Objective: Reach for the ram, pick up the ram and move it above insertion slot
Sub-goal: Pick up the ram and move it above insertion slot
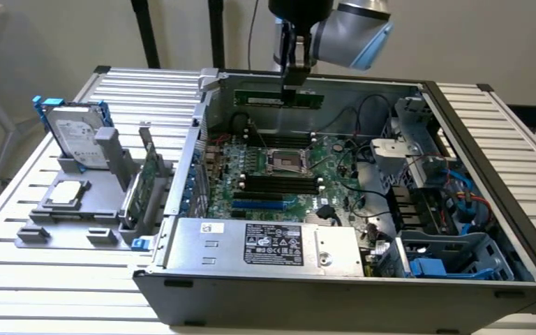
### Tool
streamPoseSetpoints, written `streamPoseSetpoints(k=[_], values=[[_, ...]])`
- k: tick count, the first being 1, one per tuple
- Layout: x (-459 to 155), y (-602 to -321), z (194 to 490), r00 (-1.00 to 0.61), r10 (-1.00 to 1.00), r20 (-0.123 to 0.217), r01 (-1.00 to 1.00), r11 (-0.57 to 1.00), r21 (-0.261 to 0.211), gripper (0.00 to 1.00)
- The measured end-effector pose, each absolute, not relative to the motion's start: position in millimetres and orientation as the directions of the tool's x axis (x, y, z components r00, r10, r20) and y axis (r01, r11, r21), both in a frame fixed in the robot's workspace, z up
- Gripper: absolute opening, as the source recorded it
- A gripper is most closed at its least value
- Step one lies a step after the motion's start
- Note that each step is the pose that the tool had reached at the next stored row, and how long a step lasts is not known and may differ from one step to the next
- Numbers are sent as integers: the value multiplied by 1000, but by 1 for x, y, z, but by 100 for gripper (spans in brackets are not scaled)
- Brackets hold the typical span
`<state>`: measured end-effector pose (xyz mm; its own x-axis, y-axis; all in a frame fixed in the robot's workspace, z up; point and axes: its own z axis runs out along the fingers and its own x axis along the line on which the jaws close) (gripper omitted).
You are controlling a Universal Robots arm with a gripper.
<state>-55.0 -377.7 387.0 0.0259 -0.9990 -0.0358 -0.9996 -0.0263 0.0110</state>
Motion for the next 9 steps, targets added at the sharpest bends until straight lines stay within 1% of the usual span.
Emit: streamPoseSetpoints(k=[9], values=[[-53,-377,386,25,-999,-36,-1000,-26,7,13]])
